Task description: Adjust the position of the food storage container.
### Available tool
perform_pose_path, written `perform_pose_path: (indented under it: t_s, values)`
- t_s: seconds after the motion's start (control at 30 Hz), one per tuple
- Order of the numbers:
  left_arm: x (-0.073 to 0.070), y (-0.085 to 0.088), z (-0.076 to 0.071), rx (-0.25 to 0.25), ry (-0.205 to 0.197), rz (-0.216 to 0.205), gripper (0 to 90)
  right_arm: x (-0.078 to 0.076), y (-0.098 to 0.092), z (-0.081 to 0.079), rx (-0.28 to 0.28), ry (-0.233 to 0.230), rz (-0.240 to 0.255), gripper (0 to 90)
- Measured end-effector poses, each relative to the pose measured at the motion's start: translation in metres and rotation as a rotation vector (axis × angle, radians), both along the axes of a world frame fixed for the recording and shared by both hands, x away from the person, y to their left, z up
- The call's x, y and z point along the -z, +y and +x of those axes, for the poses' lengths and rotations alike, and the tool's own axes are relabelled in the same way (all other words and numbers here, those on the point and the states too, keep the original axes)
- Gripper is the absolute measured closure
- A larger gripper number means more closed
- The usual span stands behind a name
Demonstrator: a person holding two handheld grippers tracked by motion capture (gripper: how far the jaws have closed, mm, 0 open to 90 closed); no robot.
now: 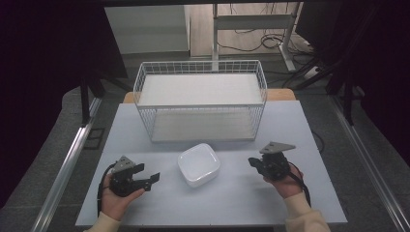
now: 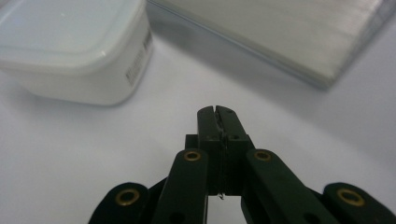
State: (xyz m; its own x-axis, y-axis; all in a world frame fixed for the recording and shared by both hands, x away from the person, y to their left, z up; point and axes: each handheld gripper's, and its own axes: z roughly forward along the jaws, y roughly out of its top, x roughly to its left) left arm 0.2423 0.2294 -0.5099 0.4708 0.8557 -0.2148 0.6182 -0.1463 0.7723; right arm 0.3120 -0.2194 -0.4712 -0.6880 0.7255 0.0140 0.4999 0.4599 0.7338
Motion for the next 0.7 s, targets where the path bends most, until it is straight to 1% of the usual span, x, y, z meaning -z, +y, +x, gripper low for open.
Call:
perform_pose_path:
  t_s: [0.03, 0.07, 0.1, 0.13, 0.17, 0.2, 0.23, 0.27, 0.33, 0.37, 0.43, 0.47, 0.5, 0.53, 0.57, 0.6, 0.63, 0.67, 0.7]
  values:
    - [-0.001, 0.0, 0.001, -0.002, -0.007, 0.006, 23.6, 0.005, -0.013, -0.007, 0.034, 0.012, 0.026, 87.7]
    - [-0.002, 0.0, 0.001, -0.005, -0.01, 0.007, 23.8, 0.006, -0.017, -0.01, 0.043, 0.015, 0.036, 86.1]
    - [-0.002, 0.0, 0.001, -0.007, -0.011, 0.007, 24.0, 0.008, -0.023, -0.014, 0.056, 0.024, 0.055, 81.3]
    - [-0.002, 0.0, 0.001, -0.007, -0.011, 0.007, 24.1, 0.008, -0.023, -0.014, 0.056, 0.024, 0.055, 81.3]
    - [-0.003, -0.001, 0.002, -0.009, -0.013, 0.008, 24.3, 0.011, -0.029, -0.019, 0.087, 0.02, 0.074, 63.7]
    - [-0.003, -0.002, 0.003, -0.006, -0.016, 0.012, 24.3, 0.011, -0.029, -0.019, 0.087, 0.02, 0.074, 63.7]
    - [-0.004, -0.003, 0.004, -0.006, -0.015, 0.011, 24.4, 0.012, -0.032, -0.022, 0.101, 0.016, 0.078, 54.2]
    - [-0.004, -0.004, 0.004, -0.005, -0.016, 0.013, 24.5, 0.013, -0.034, -0.024, 0.106, 0.014, 0.086, 47.6]
    - [-0.005, -0.005, 0.006, -0.001, -0.019, 0.015, 25.2, 0.014, -0.036, -0.028, 0.112, 0.018, 0.105, 38.4]
    - [-0.006, -0.006, 0.006, 0.001, -0.02, 0.013, 25.8, 0.014, -0.037, -0.031, 0.111, 0.011, 0.105, 34.9]
    - [-0.009, -0.006, 0.008, 0.005, -0.023, 0.001, 28.5, 0.015, -0.038, -0.034, 0.102, 0.005, 0.113, 30.6]
    - [-0.011, -0.006, 0.01, 0.008, -0.023, -0.014, 30.2, 0.015, -0.038, -0.034, 0.101, 0.003, 0.113, 30.2]
    - [-0.013, -0.006, 0.011, 0.012, -0.025, -0.019, 32.8, 0.015, -0.038, -0.033, 0.101, 0.002, 0.114, 29.8]
    - [-0.013, -0.006, 0.011, 0.012, -0.025, -0.019, 36.5, 0.015, -0.038, -0.033, 0.101, 0.002, 0.114, 29.8]
    - [-0.015, -0.006, 0.013, 0.009, -0.032, -0.013, 36.5, 0.016, -0.038, -0.033, 0.102, 0.0, 0.116, 29.4]
    - [-0.017, -0.008, 0.016, 0.002, -0.033, 0.003, 53.8, 0.017, -0.037, -0.032, 0.103, 0.001, 0.117, 28.9]
    - [-0.018, -0.009, 0.018, 0.003, -0.033, 0.008, 53.8, 0.017, -0.037, -0.032, 0.103, 0.001, 0.117, 28.9]
    - [-0.021, -0.012, 0.024, 0.015, -0.03, 0.005, 64.2, 0.017, -0.037, -0.031, 0.101, 0.003, 0.112, 28.7]
    - [-0.022, -0.014, 0.029, 0.031, -0.027, -0.005, 66.7, 0.017, -0.037, -0.031, 0.102, 0.002, 0.111, 28.7]
